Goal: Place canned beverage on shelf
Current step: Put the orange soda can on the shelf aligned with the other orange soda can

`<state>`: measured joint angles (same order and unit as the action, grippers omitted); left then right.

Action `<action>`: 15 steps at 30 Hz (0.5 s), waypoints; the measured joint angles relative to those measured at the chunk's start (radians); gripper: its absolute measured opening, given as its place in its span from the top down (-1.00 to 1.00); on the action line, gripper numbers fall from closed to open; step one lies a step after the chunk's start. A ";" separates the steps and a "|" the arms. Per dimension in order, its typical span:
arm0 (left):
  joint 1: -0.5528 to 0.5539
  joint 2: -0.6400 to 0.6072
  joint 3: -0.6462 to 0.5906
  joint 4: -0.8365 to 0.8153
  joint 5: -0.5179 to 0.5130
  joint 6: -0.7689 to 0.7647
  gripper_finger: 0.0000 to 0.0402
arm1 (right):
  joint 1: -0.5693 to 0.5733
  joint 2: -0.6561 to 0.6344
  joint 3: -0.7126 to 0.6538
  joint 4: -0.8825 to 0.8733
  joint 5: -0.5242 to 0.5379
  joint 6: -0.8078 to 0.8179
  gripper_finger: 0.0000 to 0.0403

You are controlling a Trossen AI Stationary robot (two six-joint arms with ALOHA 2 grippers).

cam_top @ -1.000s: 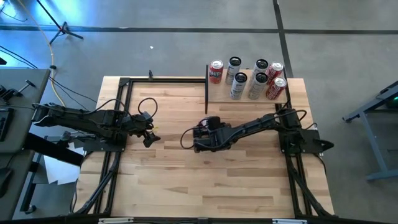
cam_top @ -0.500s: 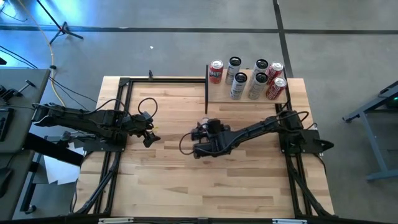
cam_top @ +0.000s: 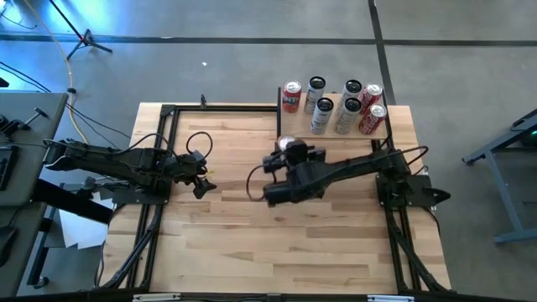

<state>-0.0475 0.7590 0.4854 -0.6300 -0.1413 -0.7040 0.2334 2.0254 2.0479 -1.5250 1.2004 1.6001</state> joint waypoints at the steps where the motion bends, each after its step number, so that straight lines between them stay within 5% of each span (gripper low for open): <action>1: 0.000 0.000 0.000 0.000 0.000 0.000 -0.75 | -0.011 0.000 0.022 -0.035 -0.006 0.000 -0.42; 15: 0.000 0.000 0.000 0.000 0.000 0.000 -0.75 | -0.200 0.000 0.000 -0.024 -0.066 -0.030 -0.46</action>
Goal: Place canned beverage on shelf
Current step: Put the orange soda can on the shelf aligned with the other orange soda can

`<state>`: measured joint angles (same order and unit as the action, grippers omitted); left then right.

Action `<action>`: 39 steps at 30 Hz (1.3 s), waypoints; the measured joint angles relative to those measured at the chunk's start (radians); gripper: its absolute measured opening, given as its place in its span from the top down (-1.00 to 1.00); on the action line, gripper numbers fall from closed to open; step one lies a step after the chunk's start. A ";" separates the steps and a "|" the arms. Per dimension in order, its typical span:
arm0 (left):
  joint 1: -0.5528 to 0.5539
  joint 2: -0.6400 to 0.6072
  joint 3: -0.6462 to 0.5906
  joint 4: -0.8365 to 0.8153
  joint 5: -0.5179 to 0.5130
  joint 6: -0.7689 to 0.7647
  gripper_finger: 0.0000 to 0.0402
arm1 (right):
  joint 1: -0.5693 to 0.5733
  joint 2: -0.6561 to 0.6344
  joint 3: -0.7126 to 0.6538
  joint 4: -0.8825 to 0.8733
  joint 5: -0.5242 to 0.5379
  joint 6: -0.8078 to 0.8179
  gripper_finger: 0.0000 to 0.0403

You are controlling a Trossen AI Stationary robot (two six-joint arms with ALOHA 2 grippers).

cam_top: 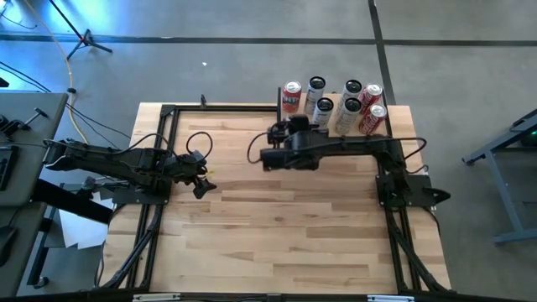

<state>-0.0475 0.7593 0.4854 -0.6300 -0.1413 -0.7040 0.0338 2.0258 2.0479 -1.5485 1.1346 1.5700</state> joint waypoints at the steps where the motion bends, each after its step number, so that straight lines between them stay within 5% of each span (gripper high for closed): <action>1: 0.000 0.000 0.000 0.000 0.000 0.000 -0.75 | -0.009 0.000 -0.007 0.012 -0.001 0.000 -0.47; 39: 0.000 0.000 0.000 0.000 0.000 0.000 -0.75 | -0.132 0.030 -0.035 0.199 -0.073 -0.115 -0.50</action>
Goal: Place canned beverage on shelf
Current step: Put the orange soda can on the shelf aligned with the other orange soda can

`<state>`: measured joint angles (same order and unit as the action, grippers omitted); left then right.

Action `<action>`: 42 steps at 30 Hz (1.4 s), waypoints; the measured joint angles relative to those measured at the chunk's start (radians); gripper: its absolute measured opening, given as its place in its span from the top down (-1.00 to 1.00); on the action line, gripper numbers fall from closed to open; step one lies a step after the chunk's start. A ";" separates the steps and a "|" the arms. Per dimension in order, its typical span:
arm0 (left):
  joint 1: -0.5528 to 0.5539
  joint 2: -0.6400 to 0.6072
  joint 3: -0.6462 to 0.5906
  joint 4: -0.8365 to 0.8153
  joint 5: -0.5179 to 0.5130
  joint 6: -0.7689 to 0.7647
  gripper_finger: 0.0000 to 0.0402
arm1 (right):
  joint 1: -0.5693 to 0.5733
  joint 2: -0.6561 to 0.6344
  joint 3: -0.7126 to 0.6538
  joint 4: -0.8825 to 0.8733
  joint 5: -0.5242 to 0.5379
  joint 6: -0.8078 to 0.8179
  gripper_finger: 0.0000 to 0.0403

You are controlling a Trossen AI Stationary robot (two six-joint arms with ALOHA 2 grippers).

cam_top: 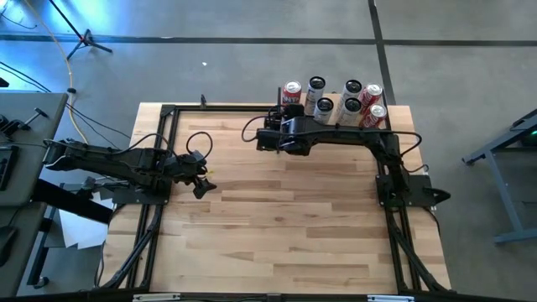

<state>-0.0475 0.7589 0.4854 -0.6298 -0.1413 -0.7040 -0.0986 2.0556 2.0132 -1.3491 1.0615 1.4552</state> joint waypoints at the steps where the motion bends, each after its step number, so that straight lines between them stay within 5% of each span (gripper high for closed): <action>1: 0.000 0.000 0.000 0.000 0.000 0.000 -0.75 | 0.000 0.000 0.000 0.001 -0.001 0.000 -0.50; 13: 0.000 0.000 0.000 0.000 0.000 0.000 -0.75 | 0.000 0.000 0.000 0.006 -0.011 -0.047 -0.52; 27: 0.000 0.000 0.000 0.000 0.000 0.000 -0.75 | 0.000 0.002 0.000 -0.002 -0.028 -0.053 -0.86; 42: 0.000 0.000 0.000 0.000 0.000 0.000 -0.75 | 0.001 0.002 0.000 -0.044 -0.111 -0.036 -0.88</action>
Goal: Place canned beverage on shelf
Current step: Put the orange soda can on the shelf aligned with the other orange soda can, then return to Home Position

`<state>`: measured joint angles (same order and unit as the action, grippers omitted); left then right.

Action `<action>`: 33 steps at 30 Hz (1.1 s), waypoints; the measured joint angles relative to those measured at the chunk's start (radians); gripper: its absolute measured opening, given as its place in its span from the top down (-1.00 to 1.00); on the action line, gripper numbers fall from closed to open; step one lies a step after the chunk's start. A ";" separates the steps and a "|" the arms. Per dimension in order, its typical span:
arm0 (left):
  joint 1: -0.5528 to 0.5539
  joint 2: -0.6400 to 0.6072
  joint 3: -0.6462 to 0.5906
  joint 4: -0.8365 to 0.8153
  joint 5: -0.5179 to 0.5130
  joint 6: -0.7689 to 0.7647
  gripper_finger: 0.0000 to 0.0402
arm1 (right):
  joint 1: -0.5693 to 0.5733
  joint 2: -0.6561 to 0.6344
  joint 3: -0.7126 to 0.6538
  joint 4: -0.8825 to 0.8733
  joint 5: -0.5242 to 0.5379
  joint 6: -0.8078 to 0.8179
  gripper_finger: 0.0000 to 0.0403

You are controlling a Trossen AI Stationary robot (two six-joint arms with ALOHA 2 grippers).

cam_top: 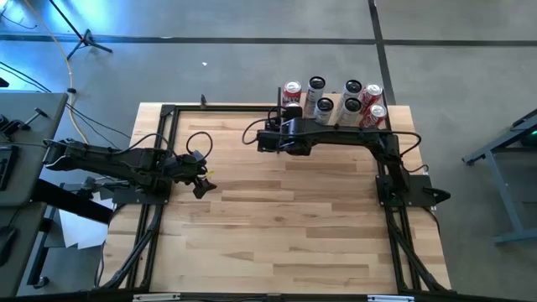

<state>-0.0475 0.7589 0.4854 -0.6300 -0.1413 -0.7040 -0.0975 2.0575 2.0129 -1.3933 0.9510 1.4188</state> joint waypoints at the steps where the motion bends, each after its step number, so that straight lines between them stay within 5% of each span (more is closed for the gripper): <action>1: 0.000 0.000 0.000 0.000 0.000 0.000 -0.75 | 0.000 0.000 0.000 -0.007 -0.008 0.007 -0.88; 20: 0.000 0.000 0.000 0.000 0.000 0.000 -0.75 | 0.100 -0.007 0.001 -0.173 -0.092 0.231 -0.88; 30: 0.000 0.000 0.000 0.000 0.000 0.000 -0.75 | 0.302 -0.062 0.002 -0.177 -0.223 0.287 -0.88; 33: 0.000 0.000 0.000 -0.001 0.000 0.000 -0.75 | 0.404 -0.089 0.002 -0.178 -0.183 0.349 -0.88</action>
<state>-0.0475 0.7593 0.4854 -0.6306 -0.1413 -0.7040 0.3061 1.9684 2.0151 -1.5709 0.7679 1.7676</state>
